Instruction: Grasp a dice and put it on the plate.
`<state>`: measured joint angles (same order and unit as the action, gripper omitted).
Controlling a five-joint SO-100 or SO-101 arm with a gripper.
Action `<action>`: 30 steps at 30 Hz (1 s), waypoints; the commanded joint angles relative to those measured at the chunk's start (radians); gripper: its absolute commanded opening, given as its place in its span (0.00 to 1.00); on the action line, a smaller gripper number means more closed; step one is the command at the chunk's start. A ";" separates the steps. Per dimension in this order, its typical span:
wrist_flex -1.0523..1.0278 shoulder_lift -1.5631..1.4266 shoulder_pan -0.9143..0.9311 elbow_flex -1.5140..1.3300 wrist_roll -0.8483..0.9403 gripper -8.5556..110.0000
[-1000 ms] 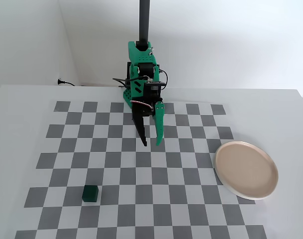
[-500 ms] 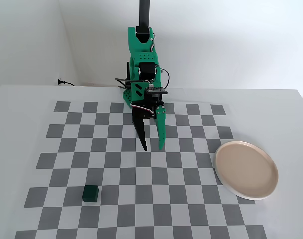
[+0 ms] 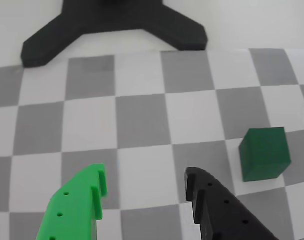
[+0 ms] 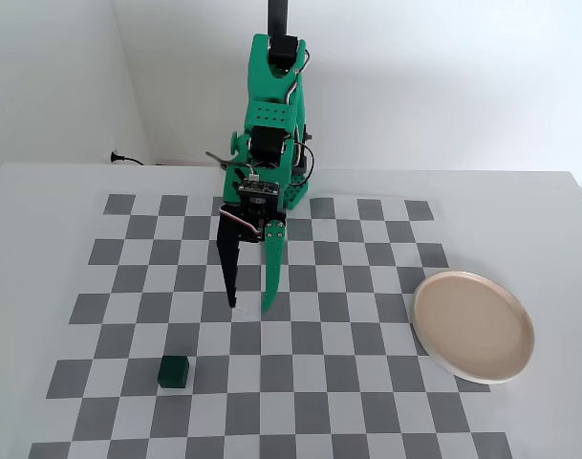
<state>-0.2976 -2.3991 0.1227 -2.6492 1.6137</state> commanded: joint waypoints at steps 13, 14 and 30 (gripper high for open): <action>0.146 0.360 0.210 0.307 0.015 0.20; 0.146 0.383 0.216 0.324 0.015 0.21; 0.233 0.624 0.235 0.428 0.026 0.25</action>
<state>-0.1058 -1.7825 0.3574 -2.3163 1.6245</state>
